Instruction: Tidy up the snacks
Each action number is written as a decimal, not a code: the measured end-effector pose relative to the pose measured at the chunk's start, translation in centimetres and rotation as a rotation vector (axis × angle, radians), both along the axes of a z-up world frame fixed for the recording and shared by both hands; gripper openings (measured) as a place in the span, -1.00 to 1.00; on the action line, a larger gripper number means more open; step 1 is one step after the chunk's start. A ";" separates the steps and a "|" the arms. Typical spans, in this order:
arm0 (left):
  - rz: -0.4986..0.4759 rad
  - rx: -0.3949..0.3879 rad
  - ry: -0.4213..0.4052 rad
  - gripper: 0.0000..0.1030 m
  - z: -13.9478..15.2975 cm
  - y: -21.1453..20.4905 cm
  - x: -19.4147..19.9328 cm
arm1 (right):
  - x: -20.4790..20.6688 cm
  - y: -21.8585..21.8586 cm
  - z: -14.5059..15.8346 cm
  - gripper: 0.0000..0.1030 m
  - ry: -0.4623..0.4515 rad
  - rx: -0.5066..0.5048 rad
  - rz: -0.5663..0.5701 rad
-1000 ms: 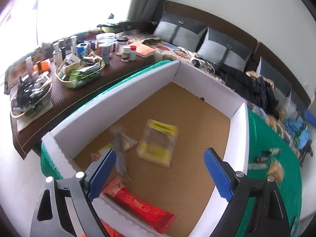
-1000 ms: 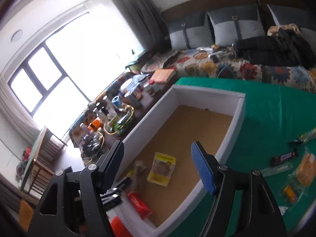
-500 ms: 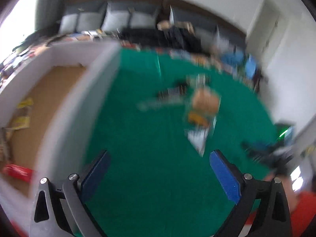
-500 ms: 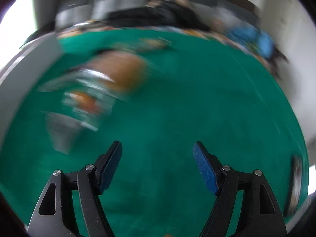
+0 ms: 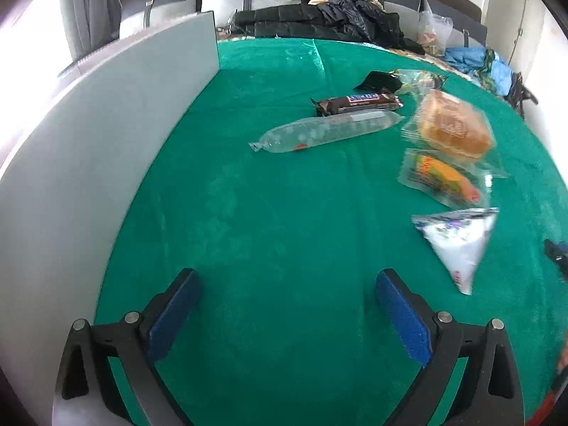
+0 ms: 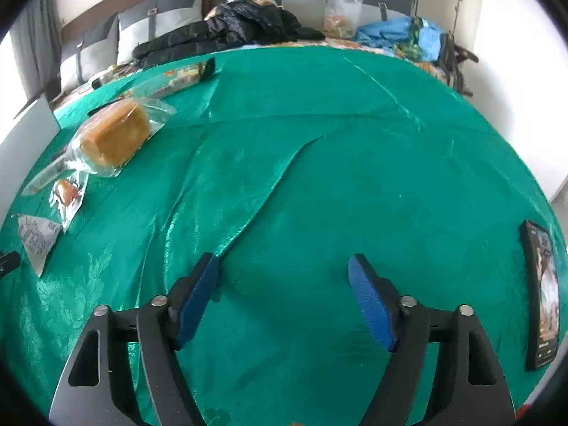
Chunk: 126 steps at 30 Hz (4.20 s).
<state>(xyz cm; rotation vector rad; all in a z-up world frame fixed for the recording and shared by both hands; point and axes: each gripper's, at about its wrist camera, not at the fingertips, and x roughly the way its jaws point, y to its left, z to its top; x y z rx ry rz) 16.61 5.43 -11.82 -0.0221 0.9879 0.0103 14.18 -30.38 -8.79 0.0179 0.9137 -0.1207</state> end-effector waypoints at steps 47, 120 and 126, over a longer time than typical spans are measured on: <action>0.008 -0.007 -0.036 1.00 -0.6 0.4 0.3 | -0.7 0.1 -0.1 0.69 0.007 -0.014 -0.011; -0.038 0.001 0.003 1.00 -0.9 1.5 1.6 | -0.6 0.1 -0.1 0.70 0.007 -0.013 -0.013; -0.033 -0.002 -0.024 1.00 -1.0 1.5 1.4 | -0.6 0.1 -0.1 0.70 0.007 -0.013 -0.014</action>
